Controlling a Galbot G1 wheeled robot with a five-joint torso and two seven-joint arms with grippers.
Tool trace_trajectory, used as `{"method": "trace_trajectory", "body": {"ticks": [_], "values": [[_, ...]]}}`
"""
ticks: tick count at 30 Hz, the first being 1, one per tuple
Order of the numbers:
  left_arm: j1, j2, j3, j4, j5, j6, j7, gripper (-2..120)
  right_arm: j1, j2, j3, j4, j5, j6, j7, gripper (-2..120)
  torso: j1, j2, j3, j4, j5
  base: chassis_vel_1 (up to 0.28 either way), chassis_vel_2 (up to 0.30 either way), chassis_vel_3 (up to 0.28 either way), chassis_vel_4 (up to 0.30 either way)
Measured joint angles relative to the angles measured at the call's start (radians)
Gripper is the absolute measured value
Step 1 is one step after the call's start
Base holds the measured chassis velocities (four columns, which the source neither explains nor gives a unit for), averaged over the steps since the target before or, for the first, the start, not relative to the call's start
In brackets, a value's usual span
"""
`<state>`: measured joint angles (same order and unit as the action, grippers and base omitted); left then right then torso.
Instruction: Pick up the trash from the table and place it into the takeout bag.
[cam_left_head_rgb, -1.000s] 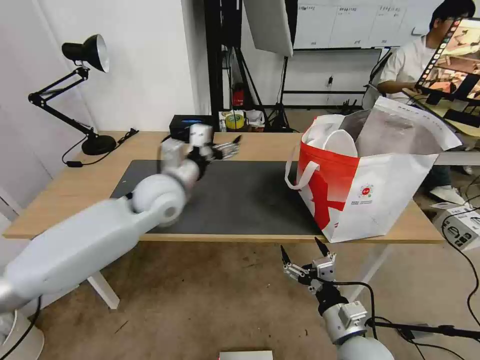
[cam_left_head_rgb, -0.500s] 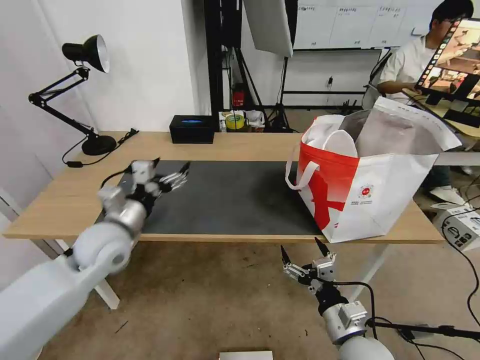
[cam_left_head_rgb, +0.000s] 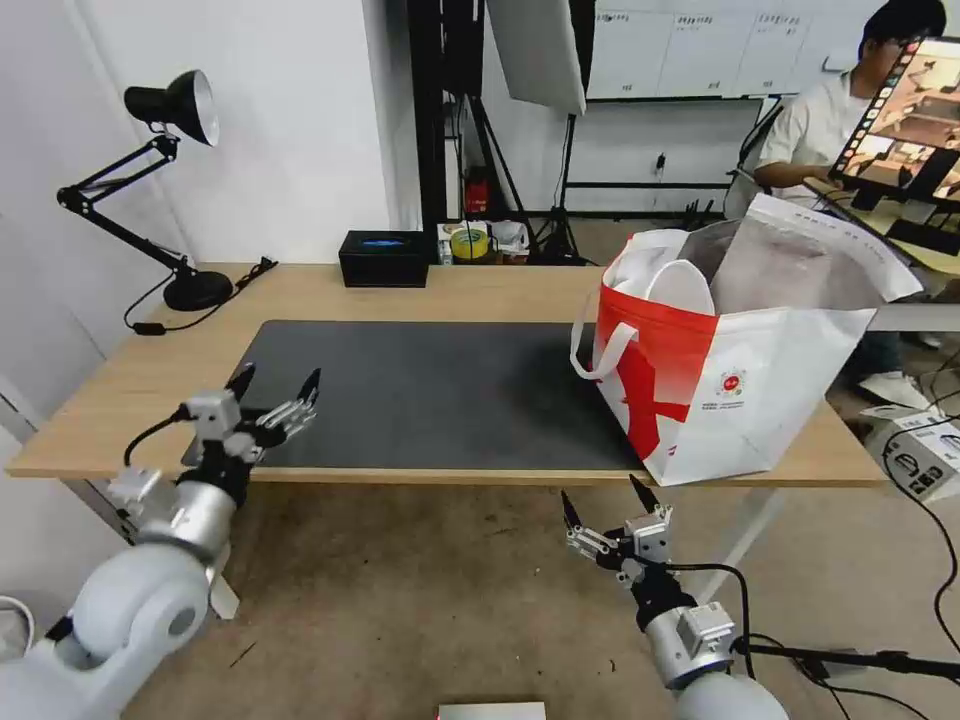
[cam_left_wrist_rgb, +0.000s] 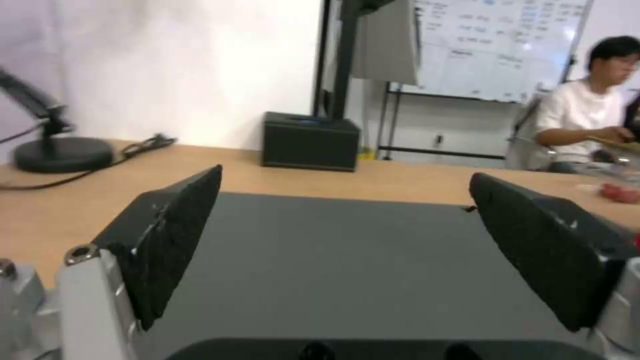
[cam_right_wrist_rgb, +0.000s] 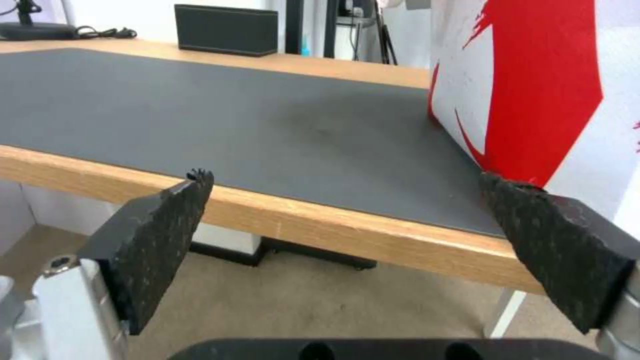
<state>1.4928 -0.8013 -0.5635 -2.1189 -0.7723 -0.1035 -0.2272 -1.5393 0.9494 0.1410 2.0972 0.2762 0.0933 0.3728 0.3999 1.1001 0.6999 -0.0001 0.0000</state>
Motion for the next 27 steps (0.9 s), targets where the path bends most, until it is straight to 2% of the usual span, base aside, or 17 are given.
{"method": "trace_trajectory", "body": {"ticks": [1, 5, 13, 21, 27], "values": [[0.0, 0.0, 0.0, 0.0, 0.0, 0.0, 0.0, 100, 0.0, 0.0, 0.0, 0.0, 0.0, 0.0, 0.0, 100, 0.0, 0.0, 0.0, 0.0, 0.0, 0.0, 0.0, 0.0, 0.0], [0.085, -0.078, -0.058, 0.017, 0.056, -0.038, 0.03, 100, 0.0, 0.0, 0.0, 0.0, 0.0, 0.0, 0.0, 100, 0.0, 0.0, 0.0, 0.0001, 0.0, 0.0, 0.0, 0.0, 0.0], [0.191, -0.178, -0.114, 0.025, 0.139, -0.083, 0.07, 100, 0.0, 0.0, 0.0, 0.0, 0.0, 0.0, 0.0, 100, 0.0, 0.0, 0.0, 0.0001, 0.0, 0.0, 0.0, 0.0, 0.0], [0.282, -0.256, -0.122, 0.016, 0.191, -0.097, 0.117, 100, 0.0, 0.0, 0.0, 0.0, 0.0, 0.0, 0.0, 100, 0.0, 0.0, 0.0, 0.0001, 0.0001, 0.0, 0.0, 0.0, 0.0], [0.309, -0.281, -0.115, 0.015, 0.212, -0.098, 0.126, 100, 0.0, 0.0, 0.0, 0.0, 0.0, 0.0, 0.0, 100, 0.0, 0.0, 0.0, 0.0, 0.0001, 0.0, 0.0, 0.0, 0.0]]}}
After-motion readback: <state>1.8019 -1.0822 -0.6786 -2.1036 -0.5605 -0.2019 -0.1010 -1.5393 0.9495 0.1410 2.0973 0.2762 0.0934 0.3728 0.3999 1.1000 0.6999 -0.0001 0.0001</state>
